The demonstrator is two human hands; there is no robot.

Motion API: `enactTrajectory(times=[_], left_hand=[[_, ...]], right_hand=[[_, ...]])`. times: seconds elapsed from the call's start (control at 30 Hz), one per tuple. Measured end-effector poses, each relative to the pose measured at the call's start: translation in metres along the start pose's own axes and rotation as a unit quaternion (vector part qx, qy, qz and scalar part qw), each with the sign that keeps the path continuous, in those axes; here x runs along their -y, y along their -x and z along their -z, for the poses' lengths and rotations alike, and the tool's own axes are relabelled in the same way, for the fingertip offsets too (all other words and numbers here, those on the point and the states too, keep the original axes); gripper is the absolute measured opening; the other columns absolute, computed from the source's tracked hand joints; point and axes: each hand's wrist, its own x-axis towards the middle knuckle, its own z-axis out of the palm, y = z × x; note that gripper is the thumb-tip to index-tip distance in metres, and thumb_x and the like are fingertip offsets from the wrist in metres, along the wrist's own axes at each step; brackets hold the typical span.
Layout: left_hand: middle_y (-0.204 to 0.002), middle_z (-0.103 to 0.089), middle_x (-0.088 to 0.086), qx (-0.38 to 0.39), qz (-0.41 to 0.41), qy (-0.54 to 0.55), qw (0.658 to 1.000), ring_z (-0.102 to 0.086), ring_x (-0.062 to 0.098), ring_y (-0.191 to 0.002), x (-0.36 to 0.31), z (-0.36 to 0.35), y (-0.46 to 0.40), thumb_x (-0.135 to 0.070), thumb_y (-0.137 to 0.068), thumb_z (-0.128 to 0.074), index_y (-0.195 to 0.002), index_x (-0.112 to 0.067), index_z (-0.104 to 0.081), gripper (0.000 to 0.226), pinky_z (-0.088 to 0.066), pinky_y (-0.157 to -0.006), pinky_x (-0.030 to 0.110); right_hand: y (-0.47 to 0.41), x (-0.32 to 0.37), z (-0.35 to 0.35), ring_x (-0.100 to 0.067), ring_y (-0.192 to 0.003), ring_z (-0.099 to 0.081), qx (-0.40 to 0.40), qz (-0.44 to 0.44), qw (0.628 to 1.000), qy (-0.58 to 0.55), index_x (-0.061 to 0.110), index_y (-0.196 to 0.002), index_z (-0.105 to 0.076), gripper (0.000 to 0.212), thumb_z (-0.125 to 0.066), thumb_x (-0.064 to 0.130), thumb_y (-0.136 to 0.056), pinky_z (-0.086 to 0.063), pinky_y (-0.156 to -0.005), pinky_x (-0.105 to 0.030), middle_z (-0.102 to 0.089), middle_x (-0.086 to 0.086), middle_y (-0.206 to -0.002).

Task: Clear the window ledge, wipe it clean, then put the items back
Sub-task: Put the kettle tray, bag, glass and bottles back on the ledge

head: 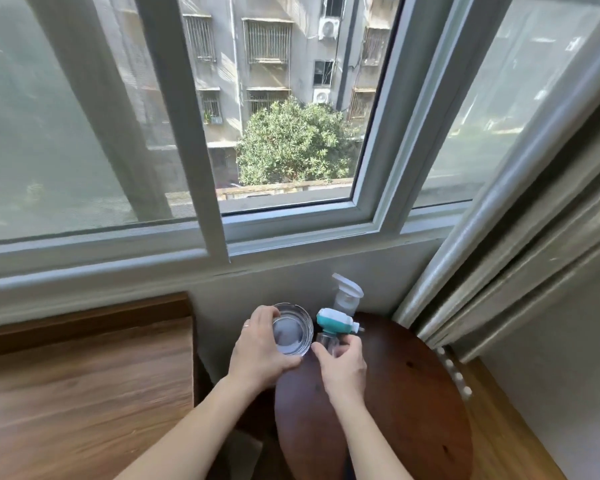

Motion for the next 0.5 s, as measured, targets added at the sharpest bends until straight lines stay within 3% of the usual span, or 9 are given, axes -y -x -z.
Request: enactTrajectory(times=[0.33,0.5], left_hand=[[-0.118,-0.05,-0.015,-0.107,0.017,-0.027,0.994,-0.05,0.01,-0.105,0.084,0.171,0.071,-0.055,-0.052,-0.082,-0.124,-0.028,-0.044,0.086,-0.045,-0.084,0.024],[-0.116,-0.05,-0.017,-0.15,0.047,-0.032,0.987,-0.05,0.009,-0.104,0.145,0.253,0.122,-0.058,-0.051,-0.081,-0.122,-0.031,-0.043,0.084,-0.048,-0.084,0.027]], right_hand=[[0.134,0.072,-0.085,-0.015,-0.087,-0.059,0.114,0.098,0.989,-0.002,0.018,-0.114,-0.054,0.047,-0.082,0.031,-0.079,-0.039,-0.077,-0.026,-0.06,0.013,-0.087],[0.219,0.09,-0.148,-0.011,-0.093,-0.058,0.177,0.144,0.974,0.017,0.021,-0.129,-0.05,0.059,-0.08,0.035,-0.081,-0.039,-0.081,-0.025,-0.061,0.008,-0.099]])
